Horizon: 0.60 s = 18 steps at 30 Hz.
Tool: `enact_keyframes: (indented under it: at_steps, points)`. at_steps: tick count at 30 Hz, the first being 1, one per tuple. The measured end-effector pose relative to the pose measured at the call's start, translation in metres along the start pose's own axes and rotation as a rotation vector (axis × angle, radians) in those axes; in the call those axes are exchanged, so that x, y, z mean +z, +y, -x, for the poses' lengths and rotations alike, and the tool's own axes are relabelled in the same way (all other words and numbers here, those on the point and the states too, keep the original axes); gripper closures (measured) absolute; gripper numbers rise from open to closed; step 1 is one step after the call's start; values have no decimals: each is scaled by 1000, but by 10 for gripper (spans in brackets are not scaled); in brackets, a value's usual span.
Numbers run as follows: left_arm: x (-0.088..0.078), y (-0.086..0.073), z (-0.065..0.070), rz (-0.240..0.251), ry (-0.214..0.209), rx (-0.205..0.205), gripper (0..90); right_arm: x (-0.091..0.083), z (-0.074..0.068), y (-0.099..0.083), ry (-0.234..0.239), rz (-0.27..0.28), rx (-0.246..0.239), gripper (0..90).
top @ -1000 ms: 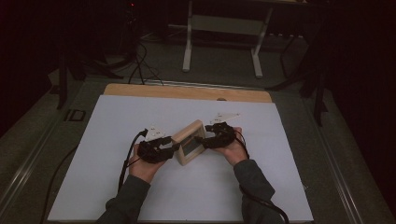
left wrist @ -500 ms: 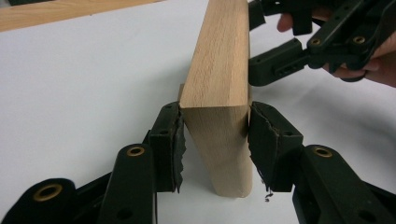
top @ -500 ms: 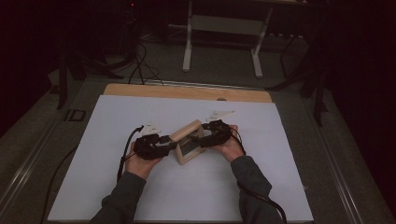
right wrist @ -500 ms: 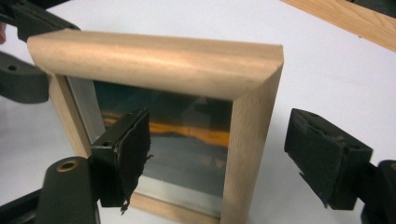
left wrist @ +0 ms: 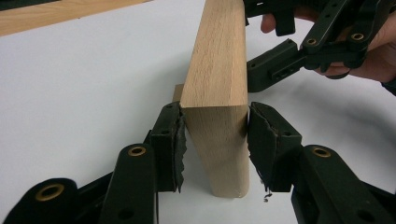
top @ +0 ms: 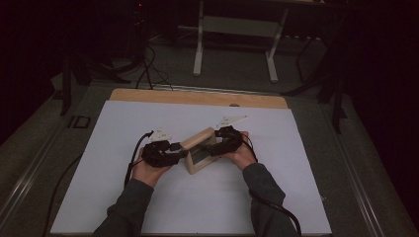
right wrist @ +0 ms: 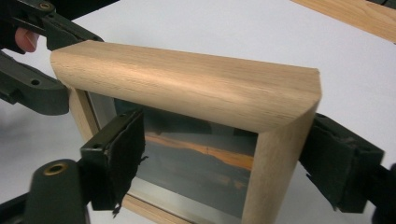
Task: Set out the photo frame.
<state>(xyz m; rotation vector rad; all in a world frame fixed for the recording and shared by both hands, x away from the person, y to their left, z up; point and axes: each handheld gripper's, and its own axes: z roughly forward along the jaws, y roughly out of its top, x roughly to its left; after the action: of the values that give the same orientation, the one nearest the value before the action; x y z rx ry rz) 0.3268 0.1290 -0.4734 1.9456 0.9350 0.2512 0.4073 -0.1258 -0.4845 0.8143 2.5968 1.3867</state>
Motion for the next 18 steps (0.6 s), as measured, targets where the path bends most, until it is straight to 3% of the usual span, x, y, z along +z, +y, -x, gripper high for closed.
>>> enact_keyframes:
  at_steps: [11, 18]
  points:
    - [4, 3, -4, 0, -37, -16, 584, -10, -2, -6, -43, 13, 7, 273]
    - [6, 5, -5, -4, -43, -14, 584, -17, 2, -11, -32, 31, 25, 323]
